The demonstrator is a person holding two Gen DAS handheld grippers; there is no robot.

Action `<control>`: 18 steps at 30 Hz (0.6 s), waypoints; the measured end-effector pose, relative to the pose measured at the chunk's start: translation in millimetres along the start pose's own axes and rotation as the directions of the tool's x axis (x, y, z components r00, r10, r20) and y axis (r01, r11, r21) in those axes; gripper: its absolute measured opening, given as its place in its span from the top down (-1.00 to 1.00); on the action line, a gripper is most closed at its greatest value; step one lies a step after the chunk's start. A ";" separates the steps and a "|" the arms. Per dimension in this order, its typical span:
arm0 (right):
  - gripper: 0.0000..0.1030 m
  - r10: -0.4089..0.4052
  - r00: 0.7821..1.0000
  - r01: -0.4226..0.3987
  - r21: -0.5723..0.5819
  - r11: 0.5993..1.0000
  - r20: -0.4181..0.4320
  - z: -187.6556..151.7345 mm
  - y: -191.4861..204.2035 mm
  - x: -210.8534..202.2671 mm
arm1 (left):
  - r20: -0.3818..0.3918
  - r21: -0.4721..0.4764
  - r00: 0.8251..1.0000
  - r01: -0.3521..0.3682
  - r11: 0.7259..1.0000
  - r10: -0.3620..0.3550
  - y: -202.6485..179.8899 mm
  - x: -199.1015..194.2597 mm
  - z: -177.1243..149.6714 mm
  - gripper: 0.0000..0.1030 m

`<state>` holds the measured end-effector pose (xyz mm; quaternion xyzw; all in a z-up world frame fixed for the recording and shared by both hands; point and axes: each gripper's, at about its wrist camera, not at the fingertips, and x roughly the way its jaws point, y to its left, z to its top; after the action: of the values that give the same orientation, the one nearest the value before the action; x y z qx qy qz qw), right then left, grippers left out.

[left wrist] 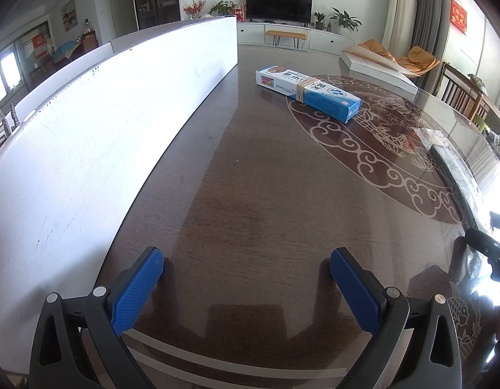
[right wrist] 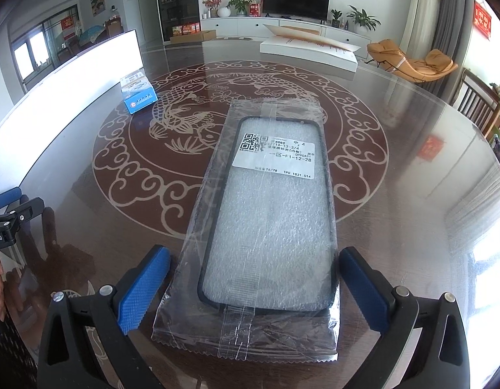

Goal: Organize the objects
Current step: 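Grasp the bagged phone case with the right tool and lift, then grasp the string-tied ointment box with the left tool while the right tool holds the phone case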

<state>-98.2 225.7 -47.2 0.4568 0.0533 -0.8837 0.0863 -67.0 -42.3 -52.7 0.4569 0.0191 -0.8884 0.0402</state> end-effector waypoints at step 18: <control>-1.00 0.002 1.000 -0.002 0.001 1.000 0.000 -0.4 -0.1 -1.0 | -0.074 -0.180 0.972 0.205 0.962 -0.221 -70.6 77.9 132.3 -1.00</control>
<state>-97.3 226.0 -46.6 0.4567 0.0526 -0.8838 0.0871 -225.7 14.5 -39.3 0.4882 0.1463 -0.8602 -0.0174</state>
